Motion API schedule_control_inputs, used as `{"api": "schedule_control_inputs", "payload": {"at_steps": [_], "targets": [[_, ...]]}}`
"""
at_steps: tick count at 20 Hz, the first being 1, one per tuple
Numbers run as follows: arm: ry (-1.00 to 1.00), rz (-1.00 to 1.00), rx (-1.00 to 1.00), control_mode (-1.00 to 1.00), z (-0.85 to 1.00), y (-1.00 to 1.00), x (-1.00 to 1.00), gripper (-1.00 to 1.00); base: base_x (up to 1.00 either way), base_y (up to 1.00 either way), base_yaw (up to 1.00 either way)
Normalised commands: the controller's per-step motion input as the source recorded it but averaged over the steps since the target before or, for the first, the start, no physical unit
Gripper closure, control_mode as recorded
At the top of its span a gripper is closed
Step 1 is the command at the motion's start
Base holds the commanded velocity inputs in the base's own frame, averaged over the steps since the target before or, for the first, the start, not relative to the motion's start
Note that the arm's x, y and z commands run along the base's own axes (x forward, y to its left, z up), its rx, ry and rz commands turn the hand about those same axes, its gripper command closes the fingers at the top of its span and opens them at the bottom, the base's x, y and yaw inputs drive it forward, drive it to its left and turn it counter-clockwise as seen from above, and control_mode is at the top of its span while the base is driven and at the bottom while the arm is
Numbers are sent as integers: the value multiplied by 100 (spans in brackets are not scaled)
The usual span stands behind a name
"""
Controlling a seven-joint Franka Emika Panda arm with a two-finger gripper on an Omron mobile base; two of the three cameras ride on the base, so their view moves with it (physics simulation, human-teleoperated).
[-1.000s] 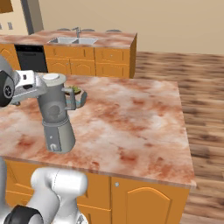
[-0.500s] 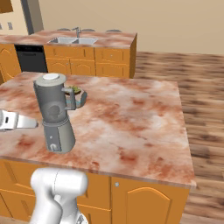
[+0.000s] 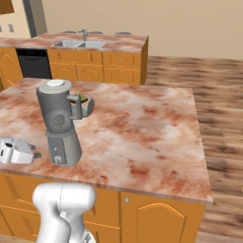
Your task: Open the blender lid, put the mango in the blender, close the lid, and start the blender.
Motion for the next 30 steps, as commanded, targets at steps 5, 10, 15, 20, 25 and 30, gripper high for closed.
{"api": "schedule_control_inputs", "payload": {"at_steps": [5, 10, 15, 20, 25, 30], "targets": [[-20, -26, 5, -100, -45, 0, 3, -100, 0, 0, 0], [-26, -11, 3, -100, -17, 0, 28, -100, 0, 0, 0], [-11, -7, 0, -100, -24, -6, 24, -100, 0, 0, 0], [-2, -1, 0, -100, -19, -1, 32, -100, 0, 0, 0], [-4, 0, 0, -100, -13, 0, 25, -100, 0, 0, 0], [-4, 0, 0, -100, -22, 0, 23, -100, 0, 0, 0]]}}
